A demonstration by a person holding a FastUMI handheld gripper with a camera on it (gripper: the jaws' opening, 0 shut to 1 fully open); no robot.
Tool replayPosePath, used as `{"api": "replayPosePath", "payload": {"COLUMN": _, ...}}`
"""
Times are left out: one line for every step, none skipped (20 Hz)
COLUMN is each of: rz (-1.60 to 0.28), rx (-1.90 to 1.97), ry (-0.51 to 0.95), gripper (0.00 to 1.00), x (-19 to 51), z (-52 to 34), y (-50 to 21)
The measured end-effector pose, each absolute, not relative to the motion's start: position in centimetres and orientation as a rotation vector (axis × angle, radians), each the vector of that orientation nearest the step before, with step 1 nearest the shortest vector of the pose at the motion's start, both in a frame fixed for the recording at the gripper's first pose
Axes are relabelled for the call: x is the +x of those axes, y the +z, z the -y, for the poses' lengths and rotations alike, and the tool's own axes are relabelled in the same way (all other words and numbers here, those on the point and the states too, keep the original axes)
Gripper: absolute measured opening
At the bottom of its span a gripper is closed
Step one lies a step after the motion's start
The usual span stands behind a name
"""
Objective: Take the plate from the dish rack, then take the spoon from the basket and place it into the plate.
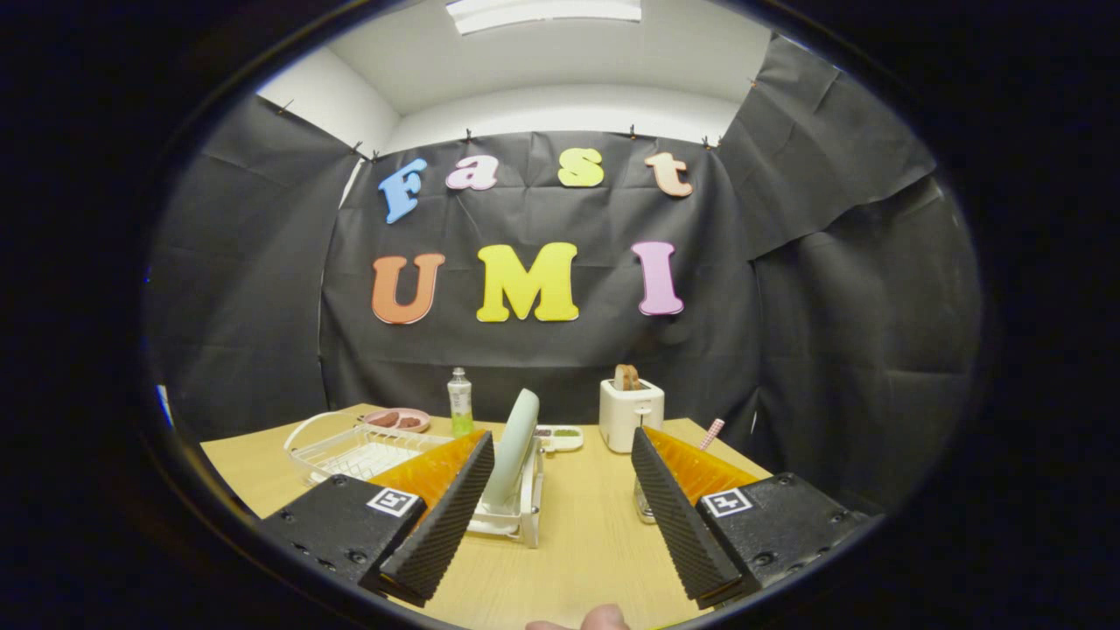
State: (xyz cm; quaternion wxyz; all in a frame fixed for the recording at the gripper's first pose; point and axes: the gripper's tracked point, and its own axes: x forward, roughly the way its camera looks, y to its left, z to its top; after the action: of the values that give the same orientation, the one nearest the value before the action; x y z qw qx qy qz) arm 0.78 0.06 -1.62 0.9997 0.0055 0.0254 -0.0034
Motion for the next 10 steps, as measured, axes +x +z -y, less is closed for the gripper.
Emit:
{"api": "replayPosePath", "payload": {"rz": -0.052, "rx": 0.012, "ry": -0.005, "gripper": 1.00, "x": 0.8, "z": -0.1, "y": -1.7}}
{"api": "replayPosePath", "payload": {"rz": -0.054, "rx": 0.012, "ry": -0.003, "gripper": 1.00, "x": 0.8, "z": -0.1, "y": -1.7}}
{"api": "replayPosePath", "payload": {"rz": -0.055, "rx": 0.012, "ry": -0.002, "gripper": 1.00, "x": 0.8, "z": -0.1, "y": -1.8}}
{"api": "replayPosePath", "payload": {"rz": -0.056, "rx": 0.009, "ry": -0.001, "gripper": 1.00, "x": 0.8, "z": -0.1, "y": -1.7}}
{"api": "replayPosePath", "payload": {"rz": -0.057, "rx": 0.006, "ry": -0.001, "gripper": 1.00, "x": 0.8, "z": -0.1, "y": -1.7}}
{"api": "replayPosePath", "payload": {"rz": -0.056, "rx": 0.003, "ry": 0.005, "gripper": 1.00, "x": 0.9, "z": -0.2, "y": -1.6}}
{"api": "replayPosePath", "payload": {"rz": -0.056, "rx": 0.000, "ry": 0.012, "gripper": 1.00, "x": 0.9, "z": -0.4, "y": -1.4}}
{"api": "replayPosePath", "payload": {"rz": -0.056, "rx": -0.004, "ry": 0.017, "gripper": 1.00, "x": 1.0, "z": -0.4, "y": -1.1}}
{"api": "replayPosePath", "payload": {"rz": -0.053, "rx": -0.010, "ry": 0.023, "gripper": 1.00, "x": 1.2, "z": -0.6, "y": -0.7}}
{"api": "replayPosePath", "payload": {"rz": -0.050, "rx": -0.010, "ry": 0.030, "gripper": 1.00, "x": 1.4, "z": -0.9, "y": 0.0}}
